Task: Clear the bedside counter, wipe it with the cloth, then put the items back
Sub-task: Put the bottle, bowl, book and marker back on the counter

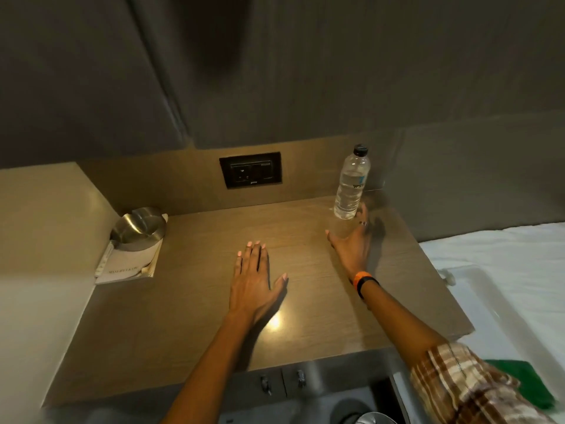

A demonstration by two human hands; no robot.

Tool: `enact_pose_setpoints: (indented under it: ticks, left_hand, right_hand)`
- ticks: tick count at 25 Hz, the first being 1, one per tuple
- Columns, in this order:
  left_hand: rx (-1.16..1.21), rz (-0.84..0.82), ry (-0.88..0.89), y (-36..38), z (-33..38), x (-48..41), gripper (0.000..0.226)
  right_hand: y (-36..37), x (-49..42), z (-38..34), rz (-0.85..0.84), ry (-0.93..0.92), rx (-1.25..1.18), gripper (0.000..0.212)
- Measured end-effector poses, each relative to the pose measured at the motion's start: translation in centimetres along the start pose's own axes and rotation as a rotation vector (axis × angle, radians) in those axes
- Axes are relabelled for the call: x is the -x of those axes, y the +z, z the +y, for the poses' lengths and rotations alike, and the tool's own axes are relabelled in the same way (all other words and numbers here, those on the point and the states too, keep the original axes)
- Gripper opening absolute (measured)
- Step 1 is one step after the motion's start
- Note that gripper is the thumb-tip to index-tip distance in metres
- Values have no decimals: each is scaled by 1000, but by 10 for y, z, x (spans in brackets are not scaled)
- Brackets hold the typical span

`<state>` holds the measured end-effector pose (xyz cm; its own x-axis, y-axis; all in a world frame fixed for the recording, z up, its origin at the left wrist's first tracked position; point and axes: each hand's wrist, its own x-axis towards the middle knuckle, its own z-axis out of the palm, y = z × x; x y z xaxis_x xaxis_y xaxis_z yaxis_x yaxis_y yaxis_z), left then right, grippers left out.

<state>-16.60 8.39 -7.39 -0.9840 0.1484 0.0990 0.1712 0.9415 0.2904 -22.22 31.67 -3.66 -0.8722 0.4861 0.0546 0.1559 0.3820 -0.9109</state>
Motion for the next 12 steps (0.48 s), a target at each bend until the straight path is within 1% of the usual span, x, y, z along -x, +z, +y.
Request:
enact_pose_setpoints:
  ticks: [3, 5, 8, 9, 12]
  left_hand:
    - [-41, 8, -84, -19, -65, 23, 87]
    - [-103, 35, -146, -35, -113, 42, 87]
    - [-123, 67, -203, -55, -174, 64, 86]
    - [-118, 69, -207, -59, -187, 68, 86]
    - [-137, 40, -185, -68, -221, 70, 89]
  right_hand:
    - [47, 59, -8, -38, -104, 109, 90]
    - [98, 96, -30, -182, -225, 177, 77]
    - [180, 139, -76, -484, -298, 80, 65]
    - [206, 146, -93, -540, -339, 105, 63]
    - [287, 162, -139, -630, -514, 277, 58]
